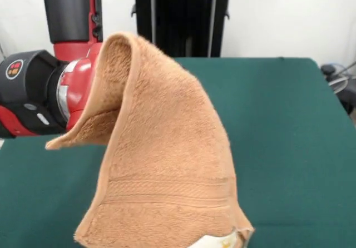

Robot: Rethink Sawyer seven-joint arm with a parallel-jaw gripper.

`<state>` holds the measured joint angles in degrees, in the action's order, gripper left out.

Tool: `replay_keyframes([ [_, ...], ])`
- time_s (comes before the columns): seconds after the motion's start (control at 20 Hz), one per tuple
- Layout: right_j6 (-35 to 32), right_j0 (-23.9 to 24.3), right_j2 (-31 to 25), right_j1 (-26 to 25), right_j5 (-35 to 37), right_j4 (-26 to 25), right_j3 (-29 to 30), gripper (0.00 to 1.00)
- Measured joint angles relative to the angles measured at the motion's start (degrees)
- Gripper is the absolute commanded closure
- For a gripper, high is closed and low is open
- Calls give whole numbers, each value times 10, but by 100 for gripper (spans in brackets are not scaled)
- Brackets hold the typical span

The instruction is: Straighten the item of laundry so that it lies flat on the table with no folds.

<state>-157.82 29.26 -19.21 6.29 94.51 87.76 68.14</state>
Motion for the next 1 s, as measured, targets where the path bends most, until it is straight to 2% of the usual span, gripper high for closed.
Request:
replay_keyframes([
  [0.15, -3, -4, -1, 2, 0, -15, -2, 100],
  [0.3, -3, -17, 8, 5, -6, -56, -5, 100],
  [0.55, 8, -74, 83, 29, -139, -186, 6, 100],
  [0.65, 20, -98, 107, 50, -265, -266, 24, 100],
  [0.8, 37, -134, 126, 95, -652, -524, 67, 100],
  [0.9, 37, -139, 125, 105, -856, -656, 88, 100],
  [1.0, 37, -135, 124, 108, -975, -732, 101, 100],
])
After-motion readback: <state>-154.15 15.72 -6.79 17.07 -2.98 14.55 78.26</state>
